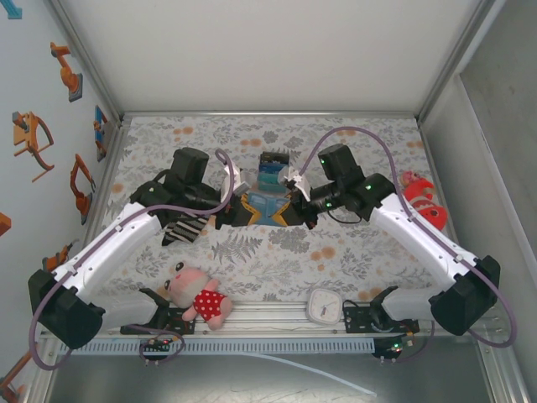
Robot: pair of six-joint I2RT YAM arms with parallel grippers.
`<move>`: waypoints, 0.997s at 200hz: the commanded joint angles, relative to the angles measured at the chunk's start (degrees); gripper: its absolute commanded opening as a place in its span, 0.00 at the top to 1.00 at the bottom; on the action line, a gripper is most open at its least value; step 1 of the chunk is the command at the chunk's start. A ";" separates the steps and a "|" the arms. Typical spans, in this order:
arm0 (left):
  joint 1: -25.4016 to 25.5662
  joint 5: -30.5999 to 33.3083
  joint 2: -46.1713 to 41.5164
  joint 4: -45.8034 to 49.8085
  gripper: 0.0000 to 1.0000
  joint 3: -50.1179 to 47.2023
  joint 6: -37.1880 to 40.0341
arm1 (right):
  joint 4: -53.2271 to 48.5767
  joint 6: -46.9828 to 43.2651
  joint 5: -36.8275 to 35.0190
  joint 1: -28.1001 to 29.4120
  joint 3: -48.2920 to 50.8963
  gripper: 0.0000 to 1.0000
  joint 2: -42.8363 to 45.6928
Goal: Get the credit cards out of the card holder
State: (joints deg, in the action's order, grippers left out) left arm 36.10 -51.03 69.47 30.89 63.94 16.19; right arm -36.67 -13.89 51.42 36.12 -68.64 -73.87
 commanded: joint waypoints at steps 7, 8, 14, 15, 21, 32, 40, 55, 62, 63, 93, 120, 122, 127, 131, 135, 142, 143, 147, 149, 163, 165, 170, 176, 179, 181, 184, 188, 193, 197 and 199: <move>0.27 -1.44 -0.26 -7.20 0.60 -0.43 -3.27 | 3.62 2.67 2.07 0.27 1.18 1.00 1.09; 0.28 -1.35 -0.28 -7.36 0.58 -0.50 -3.35 | 3.79 2.79 2.00 0.27 1.29 1.00 1.18; 0.25 -0.77 -0.72 -8.50 0.44 -1.08 -4.26 | 5.23 3.70 1.66 0.27 1.88 1.00 1.70; 0.22 -0.62 -0.82 -8.80 0.43 -1.22 -4.46 | 5.43 3.92 1.62 0.27 1.95 1.00 1.75; 0.28 0.37 -1.46 -10.37 0.33 -2.15 -5.69 | 6.90 4.73 1.17 0.27 2.63 1.00 2.42; 0.19 3.26 -3.05 -13.87 0.08 -4.13 -8.21 | 10.29 7.19 -0.42 0.18 4.20 1.00 3.87; 0.29 5.97 -4.65 -17.28 0.03 -5.88 -10.46 | 12.73 9.28 -1.99 0.16 5.54 1.00 5.15; 0.25 11.47 -7.92 -23.87 0.03 -9.57 -15.05 | 18.24 13.49 -5.25 0.01 8.07 1.00 7.74; 0.29 14.61 -9.51 -26.86 0.03 -11.21 -17.24 | 20.71 15.51 -6.92 -0.08 9.35 1.00 9.09; 0.29 15.06 -9.79 -27.25 0.03 -11.51 -17.64 | 21.09 15.80 -7.15 -0.08 9.55 1.00 9.31; 0.25 28.25 -15.44 -36.13 0.03 -17.23 -29.47 | 30.52 25.79 -15.27 -0.90 14.04 1.00 14.10; 0.26 36.01 -17.30 -37.64 0.03 -18.88 -38.77 | 34.82 33.48 -17.94 -1.31 14.55 1.00 14.30; 0.28 36.31 -17.34 -37.81 0.03 -18.99 -39.17 | 35.13 34.08 -18.04 -1.31 14.51 1.00 14.19; 0.26 36.49 -17.43 -38.33 0.03 -19.18 -40.03 | 36.07 35.40 -18.32 -1.38 14.42 1.00 13.96; 0.26 36.67 -17.44 -39.05 0.03 -19.56 -40.79 | 36.73 36.56 -18.43 -1.40 14.41 1.00 13.80; 0.25 36.68 -17.44 -40.05 0.03 -19.99 -41.80 | 37.42 37.63 -18.38 -1.48 14.41 1.00 13.61; 0.29 36.69 -17.31 -42.27 0.03 -20.94 -43.52 | 38.85 39.47 -18.29 -1.62 14.41 1.00 13.19; 0.29 36.69 -17.24 -42.60 0.03 -21.08 -43.83 | 39.07 39.73 -18.24 -1.64 14.46 1.00 13.07; 0.26 36.54 -17.22 -44.07 0.03 -21.70 -44.69 | 40.06 40.76 -18.01 -1.66 14.54 1.00 12.97; 0.26 36.48 -17.14 -44.74 0.03 -21.96 -45.17 | 40.55 41.31 -17.84 -1.71 14.58 1.00 12.85; 0.23 35.72 -16.45 -49.73 0.03 -23.77 -47.62 | 43.94 44.96 -16.88 -1.88 14.85 1.00 12.03; 0.28 35.51 -16.36 -50.37 0.03 -23.93 -47.89 | 44.44 45.39 -16.66 -1.92 14.92 1.00 11.85; 0.25 34.86 -15.98 -51.96 0.03 -24.34 -48.64 | 45.58 46.50 -16.21 -1.93 14.94 1.00 11.55; 0.24 34.00 -15.44 -53.58 0.03 -24.53 -49.40 | 46.89 47.85 -15.57 -1.93 15.02 1.00 11.19; 0.24 33.48 -15.10 -54.31 0.03 -24.55 -49.67 | 47.59 48.38 -15.10 -1.89 15.09 1.00 11.02; 0.28 32.95 -14.86 -54.85 0.03 -24.56 -49.76 | 48.08 48.77 -14.79 -1.92 15.11 1.00 10.96; 0.28 32.15 -14.58 -55.80 0.03 -24.56 -49.91 | 48.81 49.32 -14.31 -1.88 15.18 1.00 10.81; 0.29 31.11 -14.07 -57.07 0.03 -24.56 -50.16 | 49.96 49.90 -13.71 -1.93 15.37 1.00 10.57; 0.28 29.62 -13.51 -58.77 0.03 -24.48 -50.54 | 51.30 51.17 -12.95 -1.94 15.62 1.00 10.31; 0.32 28.55 -13.03 -60.23 0.03 -24.55 -50.94 | 52.36 51.86 -12.51 -2.01 15.72 1.00 10.20; 0.32 28.03 -12.78 -61.06 0.03 -24.56 -51.15 | 52.64 51.99 -12.36 -2.01 15.73 1.00 10.13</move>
State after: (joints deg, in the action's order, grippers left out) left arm 36.34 -17.67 54.98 -17.47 39.55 -29.63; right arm 5.34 30.46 35.62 34.39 -53.87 -63.24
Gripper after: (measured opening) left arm 0.967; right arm 0.154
